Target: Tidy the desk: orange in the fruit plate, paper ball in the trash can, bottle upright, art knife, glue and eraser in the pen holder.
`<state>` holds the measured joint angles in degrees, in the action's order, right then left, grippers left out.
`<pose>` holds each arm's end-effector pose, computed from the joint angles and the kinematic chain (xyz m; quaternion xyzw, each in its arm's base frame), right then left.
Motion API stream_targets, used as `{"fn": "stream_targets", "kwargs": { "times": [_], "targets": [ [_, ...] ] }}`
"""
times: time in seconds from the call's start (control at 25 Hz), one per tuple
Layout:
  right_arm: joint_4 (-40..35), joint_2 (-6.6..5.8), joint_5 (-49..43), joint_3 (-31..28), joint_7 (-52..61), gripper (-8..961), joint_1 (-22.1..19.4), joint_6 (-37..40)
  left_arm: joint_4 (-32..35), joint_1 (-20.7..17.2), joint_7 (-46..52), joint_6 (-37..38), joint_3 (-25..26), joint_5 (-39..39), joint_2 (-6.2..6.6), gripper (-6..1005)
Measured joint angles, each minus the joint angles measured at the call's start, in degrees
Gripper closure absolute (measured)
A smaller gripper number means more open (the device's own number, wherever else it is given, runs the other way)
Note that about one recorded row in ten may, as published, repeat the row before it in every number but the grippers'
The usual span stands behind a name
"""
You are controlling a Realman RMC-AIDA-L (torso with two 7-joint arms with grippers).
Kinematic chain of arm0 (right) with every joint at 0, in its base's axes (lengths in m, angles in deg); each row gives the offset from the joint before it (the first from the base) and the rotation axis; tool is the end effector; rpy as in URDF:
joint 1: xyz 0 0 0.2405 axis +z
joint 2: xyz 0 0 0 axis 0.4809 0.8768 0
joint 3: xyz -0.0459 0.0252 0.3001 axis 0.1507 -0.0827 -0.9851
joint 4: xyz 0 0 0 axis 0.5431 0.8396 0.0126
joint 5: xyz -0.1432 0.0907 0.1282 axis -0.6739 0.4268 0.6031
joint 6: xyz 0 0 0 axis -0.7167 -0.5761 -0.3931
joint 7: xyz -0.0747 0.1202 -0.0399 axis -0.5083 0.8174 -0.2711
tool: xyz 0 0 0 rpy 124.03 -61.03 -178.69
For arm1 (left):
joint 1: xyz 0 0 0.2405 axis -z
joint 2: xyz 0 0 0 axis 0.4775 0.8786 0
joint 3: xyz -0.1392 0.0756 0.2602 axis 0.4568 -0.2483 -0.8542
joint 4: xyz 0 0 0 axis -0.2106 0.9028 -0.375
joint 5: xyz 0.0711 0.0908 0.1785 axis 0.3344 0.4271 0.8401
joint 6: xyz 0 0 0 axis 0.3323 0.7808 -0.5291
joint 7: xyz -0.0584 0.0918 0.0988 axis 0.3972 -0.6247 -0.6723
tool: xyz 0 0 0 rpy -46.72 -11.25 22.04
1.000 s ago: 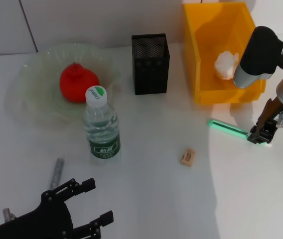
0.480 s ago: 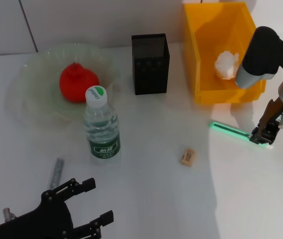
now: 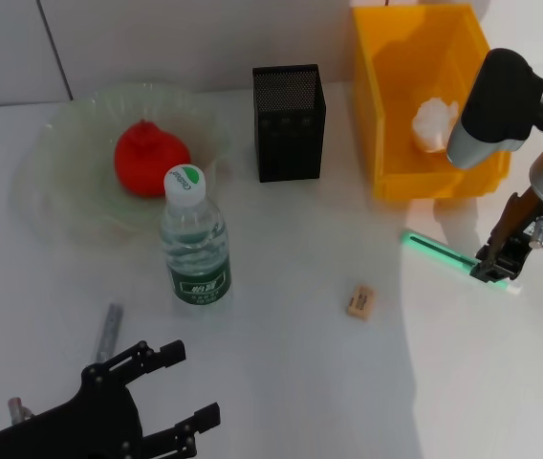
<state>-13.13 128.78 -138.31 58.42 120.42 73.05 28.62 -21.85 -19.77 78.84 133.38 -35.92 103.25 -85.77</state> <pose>0.2736 0.4172 -0.0075 -0.9152 0.2288 -0.2983 0.1451 -0.3441 0.2141 -0.0816 -0.9142 -0.1750 -0.3378 0.1393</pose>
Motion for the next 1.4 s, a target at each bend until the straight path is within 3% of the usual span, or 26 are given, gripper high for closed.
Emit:
{"fn": "stream_targets", "kwargs": {
  "times": [0.04,0.48,0.52,1.4],
  "targets": [
    [-0.3,0.01,0.1,-0.2,0.1,948,-0.1,0.0,0.0,0.1,0.0,-0.1,0.0,0.0,-0.04,185],
    [-0.4,0.03,0.1,-1.0,1.5,501,-0.3,-0.4,0.0,0.4,0.0,-0.4,0.0,0.0,-0.06,185],
    [-0.4,0.05,0.1,-1.0,1.7,329,-0.3,-0.5,0.0,0.4,0.0,-0.4,0.0,0.0,-0.06,185],
    [1.0,0.12,0.6,-0.9,4.7,328,-1.2,-2.7,0.0,0.5,0.0,-0.4,0.0,0.0,0.02,185]
  ]
}}
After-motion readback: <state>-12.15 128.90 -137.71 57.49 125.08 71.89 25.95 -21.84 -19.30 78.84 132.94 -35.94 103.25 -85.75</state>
